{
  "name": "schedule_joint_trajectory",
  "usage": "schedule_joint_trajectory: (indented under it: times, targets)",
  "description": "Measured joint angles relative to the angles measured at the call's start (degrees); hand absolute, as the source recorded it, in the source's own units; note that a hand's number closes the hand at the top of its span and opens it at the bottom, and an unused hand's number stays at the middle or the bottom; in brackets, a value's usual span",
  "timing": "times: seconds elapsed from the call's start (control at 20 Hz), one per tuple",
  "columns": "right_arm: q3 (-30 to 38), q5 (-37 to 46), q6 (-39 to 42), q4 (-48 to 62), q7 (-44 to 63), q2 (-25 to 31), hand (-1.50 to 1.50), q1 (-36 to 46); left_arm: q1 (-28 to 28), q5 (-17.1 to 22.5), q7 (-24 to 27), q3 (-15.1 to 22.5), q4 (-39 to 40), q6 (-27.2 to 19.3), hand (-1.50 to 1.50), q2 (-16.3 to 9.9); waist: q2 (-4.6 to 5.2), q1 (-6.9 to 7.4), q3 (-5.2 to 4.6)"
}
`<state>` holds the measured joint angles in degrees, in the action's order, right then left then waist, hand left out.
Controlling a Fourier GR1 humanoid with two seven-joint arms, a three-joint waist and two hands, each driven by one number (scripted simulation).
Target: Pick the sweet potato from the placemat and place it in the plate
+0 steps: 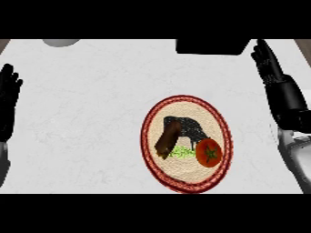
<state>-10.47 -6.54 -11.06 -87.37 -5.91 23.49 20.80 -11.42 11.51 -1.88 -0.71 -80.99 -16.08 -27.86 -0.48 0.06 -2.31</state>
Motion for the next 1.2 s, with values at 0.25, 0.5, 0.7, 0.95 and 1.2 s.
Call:
schedule_joint_trajectory:
  times: [0.25,0.5,0.7,0.95,1.2]
  targets:
    - [-6.73,5.11,-5.36,1.25,15.63,-5.39,1.5,4.35,1.53,-0.73,-1.64,3.64,1.36,0.27,0.0,3.5,0.36,0.69,1.45]
    - [-17.16,20.73,-2.2,7.44,23.27,3.83,1.5,7.09,2.93,-1.07,-4.01,7.09,2.55,1.19,0.0,5.69,0.47,1.58,0.21]
    - [-21.4,31.24,-9.44,7.94,33.73,0.94,-1.5,5.94,4.92,-1.43,-5.28,9.18,3.54,0.55,0.0,8.09,-0.01,0.1,1.29]
    - [-24.91,34.43,-19.6,2.69,37.23,-9.89,-1.5,-0.56,6.57,-2.33,-6.99,10.9,1.82,-0.83,0.0,10.07,0.04,-0.4,2.05]
    - [-30.62,39.45,-10.58,2.35,46.91,-11.38,-1.5,1.68,6.77,-2.9,-7.73,11.31,1.22,-0.69,0.0,10.6,0.18,0.03,2.16]
